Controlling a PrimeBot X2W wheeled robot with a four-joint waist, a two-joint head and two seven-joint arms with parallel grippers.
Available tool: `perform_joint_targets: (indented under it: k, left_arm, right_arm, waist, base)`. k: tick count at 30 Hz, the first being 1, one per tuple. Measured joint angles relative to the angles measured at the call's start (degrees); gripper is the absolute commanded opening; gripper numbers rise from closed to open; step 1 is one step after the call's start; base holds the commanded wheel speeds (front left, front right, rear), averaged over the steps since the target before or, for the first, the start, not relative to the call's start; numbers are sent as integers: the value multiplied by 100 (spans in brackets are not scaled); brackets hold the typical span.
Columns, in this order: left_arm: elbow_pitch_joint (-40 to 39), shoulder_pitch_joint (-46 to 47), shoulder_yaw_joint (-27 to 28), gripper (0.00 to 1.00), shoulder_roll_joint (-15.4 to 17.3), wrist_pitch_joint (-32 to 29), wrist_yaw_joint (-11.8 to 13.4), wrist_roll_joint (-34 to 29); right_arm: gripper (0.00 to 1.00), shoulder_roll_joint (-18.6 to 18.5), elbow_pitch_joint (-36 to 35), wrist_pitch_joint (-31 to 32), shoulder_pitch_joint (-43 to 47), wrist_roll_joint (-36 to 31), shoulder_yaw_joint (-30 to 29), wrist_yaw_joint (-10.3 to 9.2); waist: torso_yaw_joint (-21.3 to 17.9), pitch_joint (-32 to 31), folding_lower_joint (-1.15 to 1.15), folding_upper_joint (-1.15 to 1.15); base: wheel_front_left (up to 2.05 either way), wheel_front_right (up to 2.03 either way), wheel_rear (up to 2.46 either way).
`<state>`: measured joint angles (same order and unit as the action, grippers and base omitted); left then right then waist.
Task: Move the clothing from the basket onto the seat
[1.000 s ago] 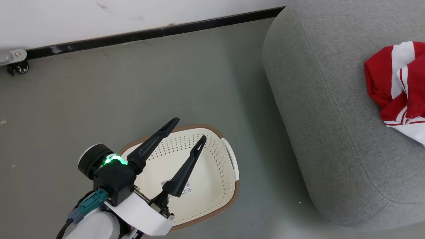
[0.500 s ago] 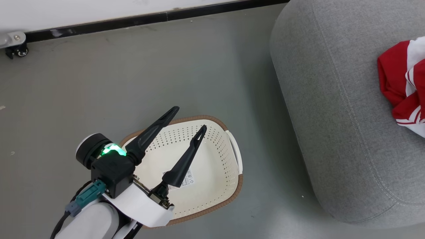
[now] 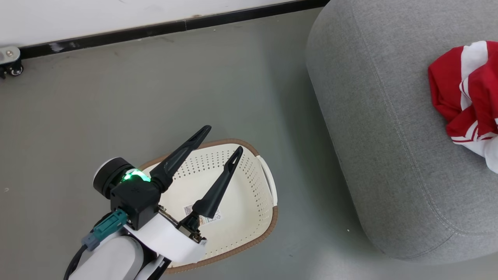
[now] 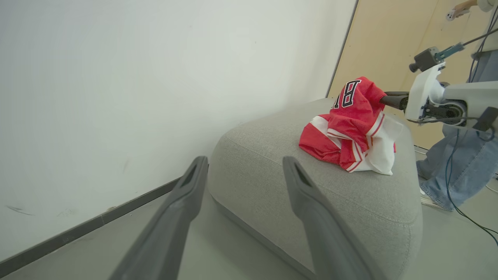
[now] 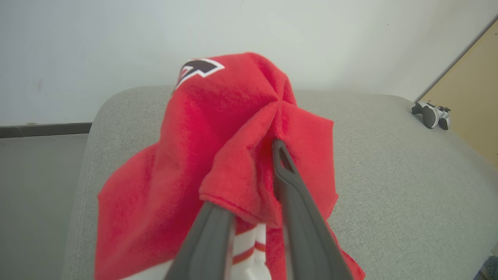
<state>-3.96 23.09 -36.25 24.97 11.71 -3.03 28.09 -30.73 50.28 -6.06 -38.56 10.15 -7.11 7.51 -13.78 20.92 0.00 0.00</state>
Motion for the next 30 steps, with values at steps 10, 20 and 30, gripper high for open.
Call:
perform_joint_targets:
  k: [10, 20, 30]
  left_arm:
    - [156, 0, -18, 100, -67, 74, -53, 52]
    - [303, -23, -16, 100, -76, 125, -58, 62]
    - [399, -77, 70, 100, -59, 162, -57, 85]
  right_arm:
    - [100, -2, -57, -51, 74, 56, 287, 0]
    - [100, 12, -298, -110, 487, 216, 603, 0]
    - [100, -21, -648, -335, 757, 305, 688, 0]
  waist:
    - [-176, -140, 0, 0]
    - [-435, -324, 0, 0]
    - [-663, -482, 0, 0]
  base:
    - [0, 0, 0]
    - [0, 0, 0]
    - [0, 0, 0]
